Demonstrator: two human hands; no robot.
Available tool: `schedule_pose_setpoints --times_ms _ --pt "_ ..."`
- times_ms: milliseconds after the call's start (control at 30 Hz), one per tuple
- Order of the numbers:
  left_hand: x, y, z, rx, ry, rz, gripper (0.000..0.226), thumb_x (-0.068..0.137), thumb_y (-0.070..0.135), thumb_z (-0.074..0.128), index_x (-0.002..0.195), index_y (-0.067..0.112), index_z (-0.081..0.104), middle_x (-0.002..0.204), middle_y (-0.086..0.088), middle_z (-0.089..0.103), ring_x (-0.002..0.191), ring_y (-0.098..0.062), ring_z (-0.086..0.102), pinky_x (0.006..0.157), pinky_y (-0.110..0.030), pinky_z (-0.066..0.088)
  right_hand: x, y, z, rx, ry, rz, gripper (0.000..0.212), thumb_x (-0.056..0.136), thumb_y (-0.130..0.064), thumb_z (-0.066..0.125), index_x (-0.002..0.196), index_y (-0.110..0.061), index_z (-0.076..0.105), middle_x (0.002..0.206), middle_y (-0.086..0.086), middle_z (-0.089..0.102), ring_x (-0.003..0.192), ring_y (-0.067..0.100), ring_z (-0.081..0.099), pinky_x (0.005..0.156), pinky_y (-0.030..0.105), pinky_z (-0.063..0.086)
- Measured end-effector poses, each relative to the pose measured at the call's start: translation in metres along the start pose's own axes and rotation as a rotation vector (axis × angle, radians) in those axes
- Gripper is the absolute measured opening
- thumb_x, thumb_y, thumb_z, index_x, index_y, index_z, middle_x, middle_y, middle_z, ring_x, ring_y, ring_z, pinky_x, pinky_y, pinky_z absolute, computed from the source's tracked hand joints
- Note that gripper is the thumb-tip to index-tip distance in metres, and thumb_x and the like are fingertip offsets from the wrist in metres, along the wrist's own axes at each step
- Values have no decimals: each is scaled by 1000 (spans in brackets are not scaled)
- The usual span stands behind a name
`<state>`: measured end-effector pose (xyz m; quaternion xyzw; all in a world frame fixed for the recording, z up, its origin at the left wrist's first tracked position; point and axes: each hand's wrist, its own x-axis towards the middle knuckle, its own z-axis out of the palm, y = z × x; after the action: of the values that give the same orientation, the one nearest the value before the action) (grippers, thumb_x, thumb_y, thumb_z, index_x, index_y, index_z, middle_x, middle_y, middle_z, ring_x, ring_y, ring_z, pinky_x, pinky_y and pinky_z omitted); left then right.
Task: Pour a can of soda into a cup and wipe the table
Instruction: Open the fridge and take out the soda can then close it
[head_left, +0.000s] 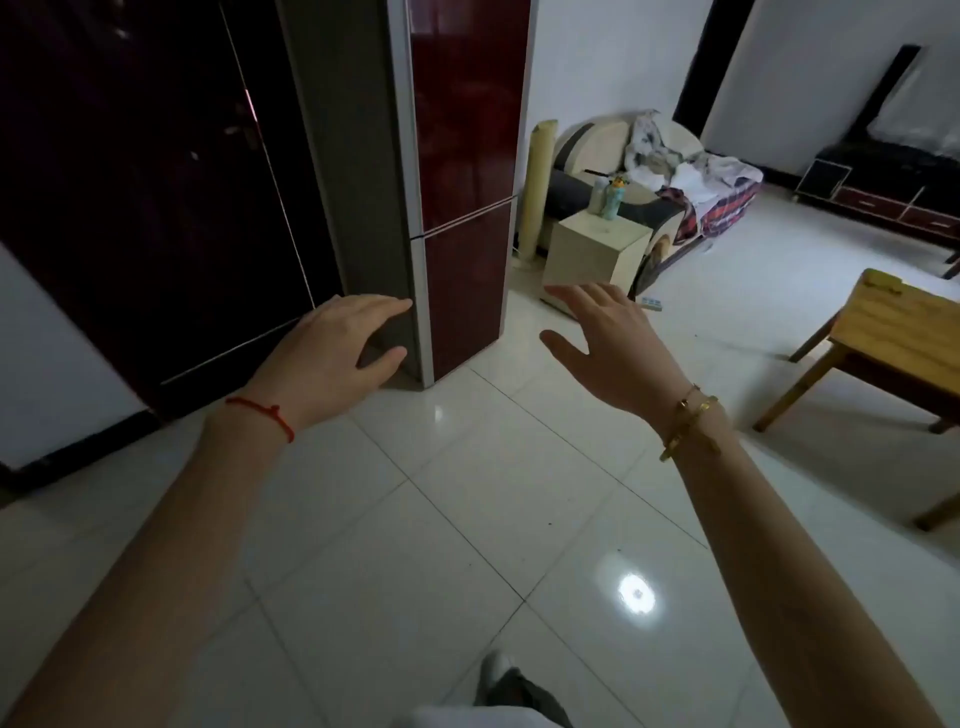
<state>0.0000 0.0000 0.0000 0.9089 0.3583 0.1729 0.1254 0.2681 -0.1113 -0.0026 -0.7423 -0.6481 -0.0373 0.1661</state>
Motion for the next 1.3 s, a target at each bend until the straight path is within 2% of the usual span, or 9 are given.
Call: schedule_pose_setpoints --times_ms 300,633,833,967,1167,1300 --pt "69 -40 32 -33 -18 -67 52 98 28 56 148 22 42 150 0 44 139 -16 38 120 -43 26 77 38 46 13 -27 13 53 100 -42 49 147 -19 41 145 3 50 138 25 38 114 43 33" --pt "200 -73 45 -71 18 -150 53 98 28 55 149 24 41 152 3 42 140 -14 37 119 -41 31 224 95 70 46 -67 -47 53 100 -42 49 148 -21 41 145 2 50 138 25 38 116 43 33" --pt "262 -98 55 -38 60 -182 53 99 28 54 149 24 40 152 3 43 141 -14 36 124 -36 16 296 118 92 100 -56 -80 51 99 -40 50 147 -22 42 144 0 51 138 23 38 115 42 34" --pt "294 -120 60 -31 91 -193 52 99 26 55 148 22 41 150 3 45 140 -12 38 121 -29 13 339 125 110 126 -70 -100 51 99 -39 51 147 -21 43 143 1 52 138 23 39 115 43 34" --pt "341 -161 69 -36 125 -212 50 98 24 56 147 20 45 147 1 48 136 -14 42 117 -32 30 402 130 144 153 -82 -113 50 99 -38 51 146 -22 42 144 0 51 139 23 38 116 45 34" --pt "380 -200 74 -37 121 -218 50 98 26 56 147 21 45 148 2 47 138 -15 40 116 -34 32 452 131 168 145 -92 -110 49 99 -38 50 145 -22 44 144 -1 52 138 23 39 115 43 35"
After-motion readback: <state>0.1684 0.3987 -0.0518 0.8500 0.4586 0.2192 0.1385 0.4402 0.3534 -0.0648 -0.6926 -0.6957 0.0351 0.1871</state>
